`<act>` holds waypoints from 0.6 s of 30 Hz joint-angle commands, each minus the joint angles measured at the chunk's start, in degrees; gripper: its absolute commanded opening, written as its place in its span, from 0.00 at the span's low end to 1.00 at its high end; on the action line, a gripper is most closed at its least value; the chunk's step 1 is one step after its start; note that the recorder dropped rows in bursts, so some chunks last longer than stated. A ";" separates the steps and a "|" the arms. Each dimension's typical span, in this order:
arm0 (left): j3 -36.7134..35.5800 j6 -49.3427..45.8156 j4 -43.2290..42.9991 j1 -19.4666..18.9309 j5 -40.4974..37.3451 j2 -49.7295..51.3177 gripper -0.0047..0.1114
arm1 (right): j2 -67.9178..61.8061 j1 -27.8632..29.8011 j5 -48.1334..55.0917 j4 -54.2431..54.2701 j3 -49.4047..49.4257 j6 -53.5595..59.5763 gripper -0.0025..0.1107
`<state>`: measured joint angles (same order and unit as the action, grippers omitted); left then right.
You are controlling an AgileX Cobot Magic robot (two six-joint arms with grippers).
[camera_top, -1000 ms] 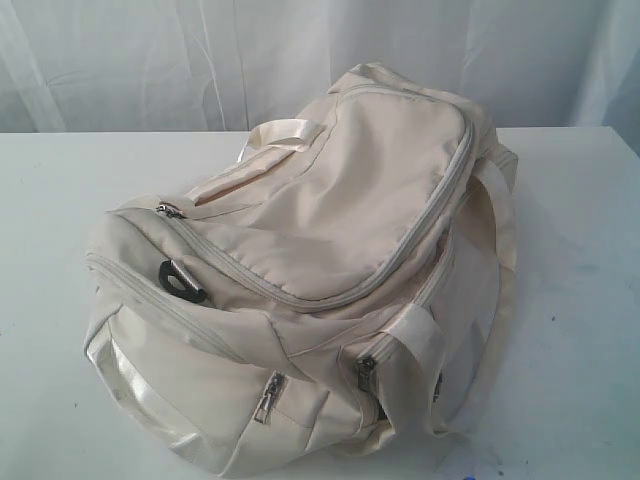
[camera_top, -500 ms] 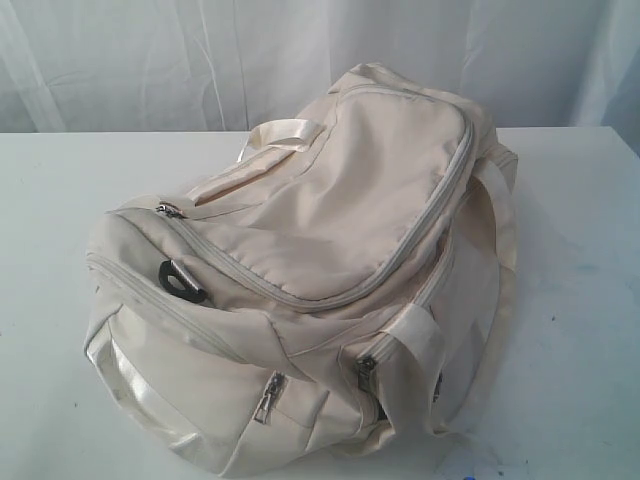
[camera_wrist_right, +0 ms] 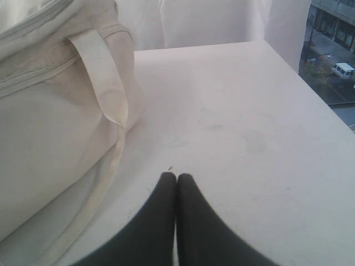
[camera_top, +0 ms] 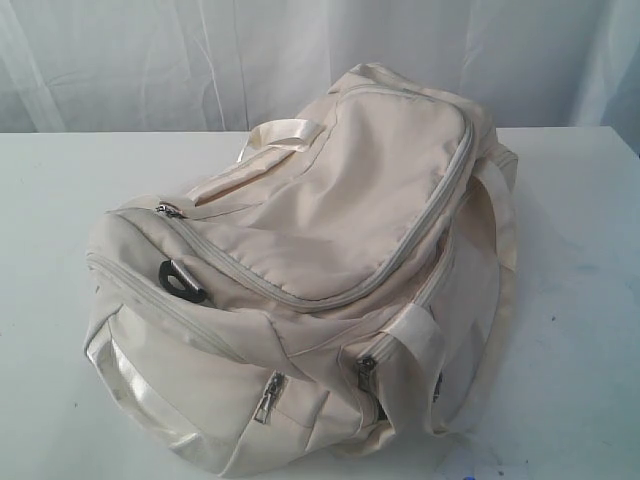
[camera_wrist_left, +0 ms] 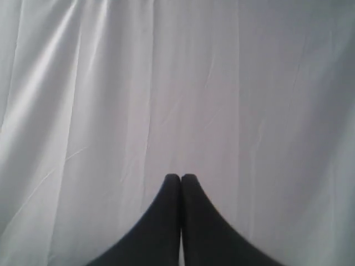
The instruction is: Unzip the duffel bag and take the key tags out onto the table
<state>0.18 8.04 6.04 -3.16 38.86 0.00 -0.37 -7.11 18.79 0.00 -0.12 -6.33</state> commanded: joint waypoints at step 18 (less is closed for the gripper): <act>46.04 -26.45 8.30 9.53 -75.17 46.48 0.04 | 0.37 -0.04 -15.51 0.00 0.12 0.05 0.02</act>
<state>41.24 -4.18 5.01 1.69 -22.62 39.83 -0.37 -7.11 6.02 0.00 -0.12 -6.33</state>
